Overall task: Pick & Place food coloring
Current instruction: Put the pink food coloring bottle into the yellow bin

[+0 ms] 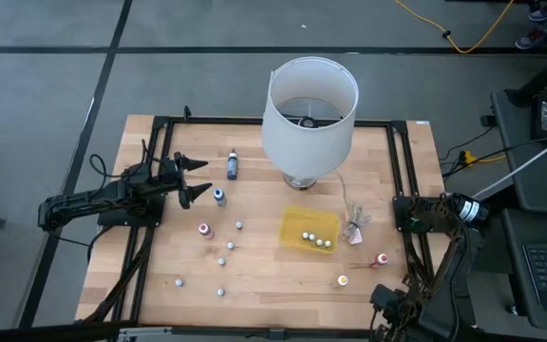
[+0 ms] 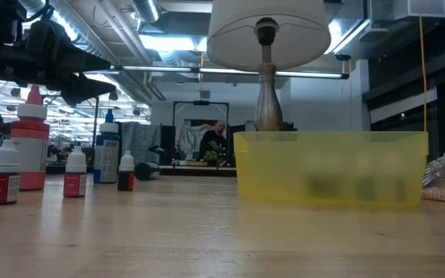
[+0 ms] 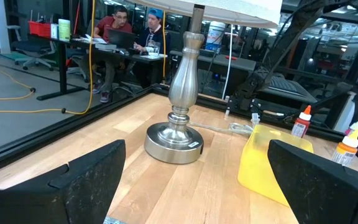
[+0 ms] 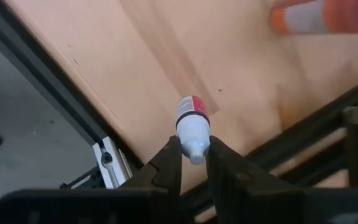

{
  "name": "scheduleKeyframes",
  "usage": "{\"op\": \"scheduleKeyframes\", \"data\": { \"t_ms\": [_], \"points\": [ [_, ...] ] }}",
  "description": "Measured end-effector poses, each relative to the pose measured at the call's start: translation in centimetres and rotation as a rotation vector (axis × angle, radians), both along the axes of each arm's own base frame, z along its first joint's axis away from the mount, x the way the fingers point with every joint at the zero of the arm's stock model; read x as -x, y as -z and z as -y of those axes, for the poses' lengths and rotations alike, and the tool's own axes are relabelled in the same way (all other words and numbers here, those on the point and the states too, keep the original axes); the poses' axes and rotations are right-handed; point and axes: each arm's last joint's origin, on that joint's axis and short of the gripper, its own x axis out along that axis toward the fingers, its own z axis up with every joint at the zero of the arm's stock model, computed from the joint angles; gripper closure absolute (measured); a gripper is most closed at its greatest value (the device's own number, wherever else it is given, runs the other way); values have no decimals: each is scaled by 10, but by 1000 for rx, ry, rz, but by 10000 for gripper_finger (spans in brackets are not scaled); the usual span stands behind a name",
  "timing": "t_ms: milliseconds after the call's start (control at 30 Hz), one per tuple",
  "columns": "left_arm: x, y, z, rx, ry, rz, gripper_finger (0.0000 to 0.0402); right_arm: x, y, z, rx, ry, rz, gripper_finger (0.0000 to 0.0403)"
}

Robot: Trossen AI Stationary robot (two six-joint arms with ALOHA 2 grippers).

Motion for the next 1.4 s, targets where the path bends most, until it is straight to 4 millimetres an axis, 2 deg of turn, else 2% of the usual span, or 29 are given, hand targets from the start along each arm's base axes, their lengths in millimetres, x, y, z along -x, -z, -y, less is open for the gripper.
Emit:
{"op": "scheduleKeyframes", "data": {
  "t_ms": [200, 433, 633, 800, 1133, 1400],
  "points": [
    [0, 0, 0, 0, 0, 0, 13, -9, -19, 2, 8, -40, 44, 348],
    [0, 0, 0, 0, 0, 0, 13, -19, -29, 5, -3, -64, 62, 333],
    [0, 0, 0, 0, 0, 0, 13, -29, -49, 15, 31, -98, 44, 347],
    [0, 0, 0, 0, 0, 0, 13, -48, -65, 28, 25, -141, 47, 335],
    [0, 0, 0, 0, 0, 0, 13, -102, -87, 74, 18, -177, 132, 345],
    [0, 0, 0, 0, 0, 0, 13, -143, -89, 122, 11, -173, 147, 331]
  ]
}}
